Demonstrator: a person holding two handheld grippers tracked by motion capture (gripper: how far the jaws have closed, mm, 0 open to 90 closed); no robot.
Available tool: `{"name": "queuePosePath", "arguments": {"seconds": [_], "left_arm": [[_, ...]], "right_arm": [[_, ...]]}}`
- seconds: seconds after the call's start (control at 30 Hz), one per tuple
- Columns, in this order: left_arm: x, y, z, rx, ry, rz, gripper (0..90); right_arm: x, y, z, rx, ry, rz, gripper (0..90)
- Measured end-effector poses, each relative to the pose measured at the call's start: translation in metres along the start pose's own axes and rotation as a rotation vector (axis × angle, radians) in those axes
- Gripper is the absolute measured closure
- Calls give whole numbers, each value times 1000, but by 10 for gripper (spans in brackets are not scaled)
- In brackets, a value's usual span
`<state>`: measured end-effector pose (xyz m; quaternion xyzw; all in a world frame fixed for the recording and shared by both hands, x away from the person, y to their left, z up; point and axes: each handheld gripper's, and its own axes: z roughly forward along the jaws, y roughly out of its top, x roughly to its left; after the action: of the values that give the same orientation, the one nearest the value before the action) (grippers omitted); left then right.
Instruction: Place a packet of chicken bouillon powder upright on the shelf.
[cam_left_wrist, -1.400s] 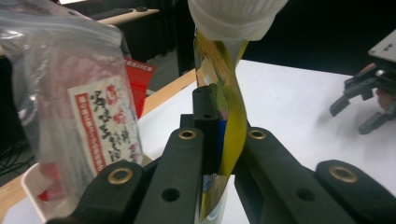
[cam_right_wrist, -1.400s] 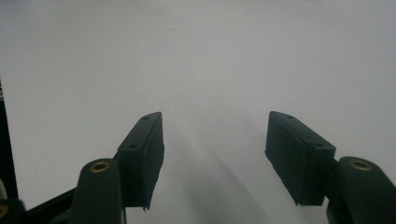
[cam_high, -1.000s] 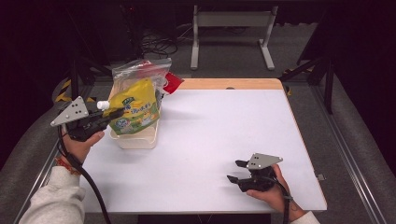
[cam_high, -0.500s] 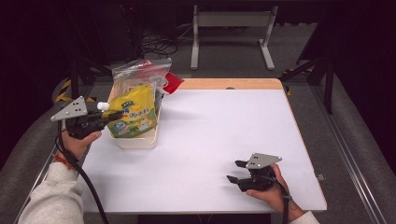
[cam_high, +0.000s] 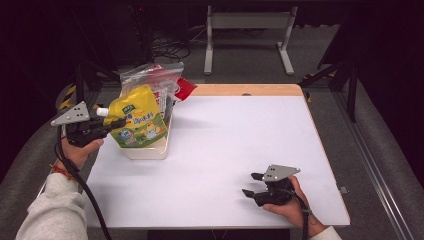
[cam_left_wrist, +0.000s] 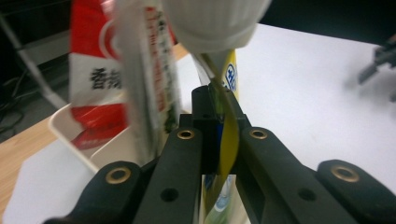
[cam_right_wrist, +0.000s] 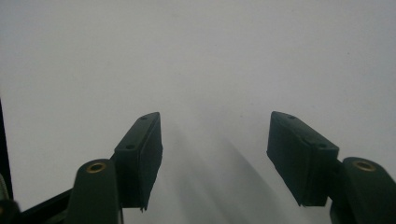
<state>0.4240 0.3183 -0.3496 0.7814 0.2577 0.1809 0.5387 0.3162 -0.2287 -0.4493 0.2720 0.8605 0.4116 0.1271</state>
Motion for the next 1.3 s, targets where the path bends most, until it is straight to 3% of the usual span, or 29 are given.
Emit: {"name": "queuePosePath", "arguments": {"seconds": [0.13, 0.27, 0.33, 0.47, 0.67, 0.9, 1.07, 1.13, 1.3], "left_arm": [[3, -2, 1, -72, 12, -43, 829], [2, 2, 2, -71, 14, -27, 870], [3, 3, -1, -76, -25, -26, 880], [2, 9, -3, -40, -82, 18, 890], [2, 12, -3, -30, -105, 4, 891], [4, 20, 0, -10, -150, 25, 890], [14, 20, 12, 57, -174, 27, 891], [16, 19, 16, 75, -143, 15, 891], [12, 13, 24, 117, -101, 42, 891]], "right_arm": [[0, 0, 1, 7, 5, 2, 352], [0, 0, 2, 11, 10, 0, 350], [0, -1, 2, 15, 12, 1, 348], [0, -2, 4, 28, 18, 2, 344], [1, -1, 4, 28, 20, 1, 342], [0, -2, 5, 35, 26, 1, 341], [0, -2, 6, 33, 30, 10, 339], [0, -2, 6, 34, 29, 7, 338], [3, 0, 7, 31, 36, -2, 336]]}}
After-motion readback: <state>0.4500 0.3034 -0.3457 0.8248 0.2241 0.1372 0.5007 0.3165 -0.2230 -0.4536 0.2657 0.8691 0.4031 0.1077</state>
